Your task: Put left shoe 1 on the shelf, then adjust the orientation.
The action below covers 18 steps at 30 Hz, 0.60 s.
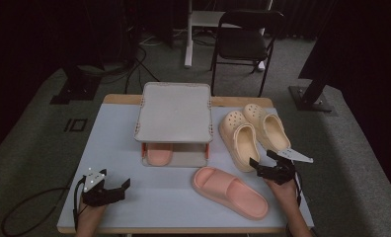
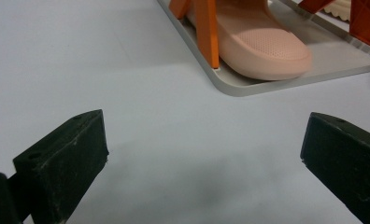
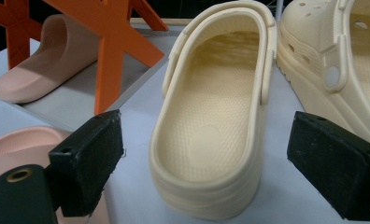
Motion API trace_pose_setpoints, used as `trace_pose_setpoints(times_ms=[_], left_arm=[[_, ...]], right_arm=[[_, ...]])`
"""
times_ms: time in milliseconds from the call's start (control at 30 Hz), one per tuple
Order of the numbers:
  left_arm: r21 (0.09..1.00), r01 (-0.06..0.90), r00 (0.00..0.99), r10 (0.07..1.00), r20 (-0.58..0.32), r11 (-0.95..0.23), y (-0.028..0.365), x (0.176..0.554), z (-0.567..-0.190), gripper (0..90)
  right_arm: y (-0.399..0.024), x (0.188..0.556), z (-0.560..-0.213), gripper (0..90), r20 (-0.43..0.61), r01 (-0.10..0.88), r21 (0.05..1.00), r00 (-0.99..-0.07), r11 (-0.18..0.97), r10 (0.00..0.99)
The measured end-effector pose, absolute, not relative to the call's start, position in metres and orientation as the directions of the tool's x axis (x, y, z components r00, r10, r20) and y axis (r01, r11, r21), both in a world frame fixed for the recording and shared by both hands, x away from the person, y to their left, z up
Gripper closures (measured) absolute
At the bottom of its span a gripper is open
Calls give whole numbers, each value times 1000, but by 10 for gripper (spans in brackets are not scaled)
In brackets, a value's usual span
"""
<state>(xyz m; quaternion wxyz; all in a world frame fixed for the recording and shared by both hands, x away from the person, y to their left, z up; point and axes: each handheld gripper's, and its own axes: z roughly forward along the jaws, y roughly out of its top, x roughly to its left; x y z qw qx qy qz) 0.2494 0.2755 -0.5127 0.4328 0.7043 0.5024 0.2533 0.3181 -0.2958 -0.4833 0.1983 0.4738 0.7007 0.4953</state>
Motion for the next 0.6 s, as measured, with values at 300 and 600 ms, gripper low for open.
trace_pose_setpoints(times_ms=[300, 600], left_arm=[[870, 478, 371, 925, -79, -117, 276, 247, -515, 8], [877, 468, 376, 923, -83, -111, 276, 246, -515, 8]], right_arm=[[-293, 339, -486, 102, 194, 497, 864, -468, 76, 862], [-293, 360, -485, 149, 185, 506, 859, -451, 79, 873]])
